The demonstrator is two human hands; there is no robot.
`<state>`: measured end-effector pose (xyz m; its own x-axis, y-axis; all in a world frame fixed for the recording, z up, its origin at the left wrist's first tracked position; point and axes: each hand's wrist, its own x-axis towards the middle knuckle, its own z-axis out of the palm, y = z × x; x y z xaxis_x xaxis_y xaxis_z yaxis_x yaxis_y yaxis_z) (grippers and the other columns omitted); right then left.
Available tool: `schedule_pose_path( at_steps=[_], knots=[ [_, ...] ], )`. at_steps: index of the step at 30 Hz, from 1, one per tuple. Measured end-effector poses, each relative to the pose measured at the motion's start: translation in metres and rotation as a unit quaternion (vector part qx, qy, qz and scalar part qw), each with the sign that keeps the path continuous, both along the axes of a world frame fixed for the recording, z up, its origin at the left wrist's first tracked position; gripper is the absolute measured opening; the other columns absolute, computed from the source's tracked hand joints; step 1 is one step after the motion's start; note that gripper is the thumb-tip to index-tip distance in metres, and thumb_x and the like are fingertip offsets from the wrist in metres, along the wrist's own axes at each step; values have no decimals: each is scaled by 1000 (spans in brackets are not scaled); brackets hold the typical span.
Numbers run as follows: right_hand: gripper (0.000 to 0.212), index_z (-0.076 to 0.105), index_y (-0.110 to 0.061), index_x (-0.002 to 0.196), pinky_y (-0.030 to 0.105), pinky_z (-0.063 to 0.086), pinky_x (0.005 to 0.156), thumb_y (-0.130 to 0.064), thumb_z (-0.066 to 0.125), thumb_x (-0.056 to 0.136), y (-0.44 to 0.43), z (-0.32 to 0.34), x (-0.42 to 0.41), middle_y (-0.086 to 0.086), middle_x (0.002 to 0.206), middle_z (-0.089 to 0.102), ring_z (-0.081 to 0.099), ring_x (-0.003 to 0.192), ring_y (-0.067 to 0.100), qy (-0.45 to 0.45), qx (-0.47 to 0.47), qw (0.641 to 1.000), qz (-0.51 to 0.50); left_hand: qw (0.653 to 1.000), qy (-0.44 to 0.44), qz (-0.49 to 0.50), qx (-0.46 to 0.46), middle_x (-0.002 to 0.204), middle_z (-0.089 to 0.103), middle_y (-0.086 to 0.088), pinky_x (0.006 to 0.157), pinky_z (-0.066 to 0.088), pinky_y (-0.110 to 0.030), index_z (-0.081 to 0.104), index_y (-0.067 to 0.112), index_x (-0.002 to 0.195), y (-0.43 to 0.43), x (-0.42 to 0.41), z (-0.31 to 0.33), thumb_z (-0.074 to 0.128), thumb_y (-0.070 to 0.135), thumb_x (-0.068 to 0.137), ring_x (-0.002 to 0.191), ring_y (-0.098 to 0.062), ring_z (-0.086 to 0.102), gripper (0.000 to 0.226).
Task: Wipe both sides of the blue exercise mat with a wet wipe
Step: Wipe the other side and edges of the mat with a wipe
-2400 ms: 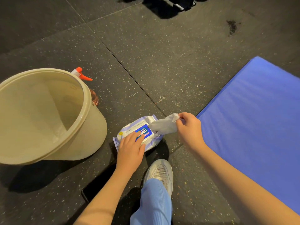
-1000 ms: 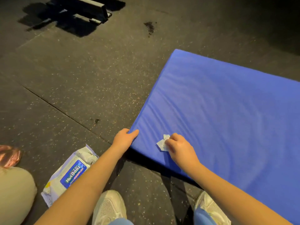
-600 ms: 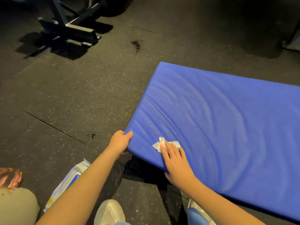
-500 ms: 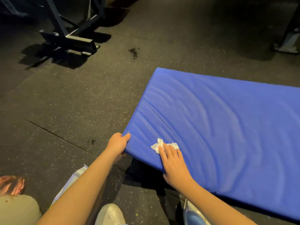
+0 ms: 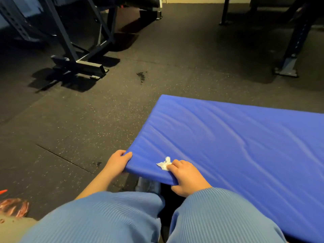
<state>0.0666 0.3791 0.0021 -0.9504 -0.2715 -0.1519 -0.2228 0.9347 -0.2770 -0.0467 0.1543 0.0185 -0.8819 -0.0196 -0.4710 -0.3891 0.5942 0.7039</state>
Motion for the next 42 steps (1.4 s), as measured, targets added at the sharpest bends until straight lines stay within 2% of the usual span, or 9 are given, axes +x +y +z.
schedule_pose_path(
  at_steps=[3,9,15,19,21,29,33,38,42],
  knots=[
    [43,59,-9,111,36,36,73,-21,59,70,-3,-3,-1,9,98,56,52,82,32,8,4,1000,19,1000,-3,2,-3,107,64,-11,85,52,-44,57,11,103,-8,-1,-13,58,25,92,91,-25,60,18],
    [40,62,-16,86,25,38,50,-29,59,48,-11,-19,8,-2,70,51,45,52,20,13,-30,999,33,1000,-22,-17,-10,99,62,-6,73,40,-34,57,6,101,-19,-1,-45,56,16,91,90,-23,57,15],
    [48,63,-20,113,27,34,71,-48,43,79,-10,-48,19,-1,104,57,52,85,22,-62,-76,992,78,997,-57,-25,-35,101,62,-11,71,37,-34,51,7,101,-28,14,-83,51,11,90,92,-26,56,12],
    [18,64,-19,101,24,33,62,-18,49,90,4,-65,11,-4,92,57,52,75,20,-32,-97,994,34,998,-43,-17,-51,98,61,-9,69,34,-33,52,9,99,-25,10,-93,50,17,94,92,-26,56,9],
    [30,65,-16,108,30,43,64,-9,49,84,7,-80,1,1,96,61,55,79,24,-18,-117,993,-18,999,-24,-1,-24,106,62,-8,73,34,-30,57,8,107,-22,7,-98,49,19,98,95,-21,54,16],
    [21,68,-21,102,31,49,65,-14,51,90,-10,-86,-22,-4,97,63,56,85,24,23,-131,980,146,992,17,71,99,125,57,4,91,35,-22,57,13,131,-16,12,-121,39,17,104,113,-10,51,33],
    [25,71,-19,77,28,39,51,4,71,67,-10,-98,-53,-1,85,60,53,67,26,82,-107,991,-16,991,11,78,112,123,58,7,92,37,-25,58,16,131,-17,11,-123,39,20,104,114,-10,52,33],
    [21,70,-13,80,29,38,67,4,59,77,-41,-87,-30,0,80,62,50,73,22,20,-215,972,98,991,-7,71,113,120,56,13,89,35,-25,56,25,130,-18,12,-121,38,27,105,111,-8,51,31],
    [21,64,-18,73,39,46,70,2,59,78,-17,-96,-56,-10,77,63,55,72,22,102,-203,974,-6,991,-10,62,121,123,55,12,91,36,-26,55,26,131,-20,12,-120,36,28,105,113,-9,51,32]
  ],
)
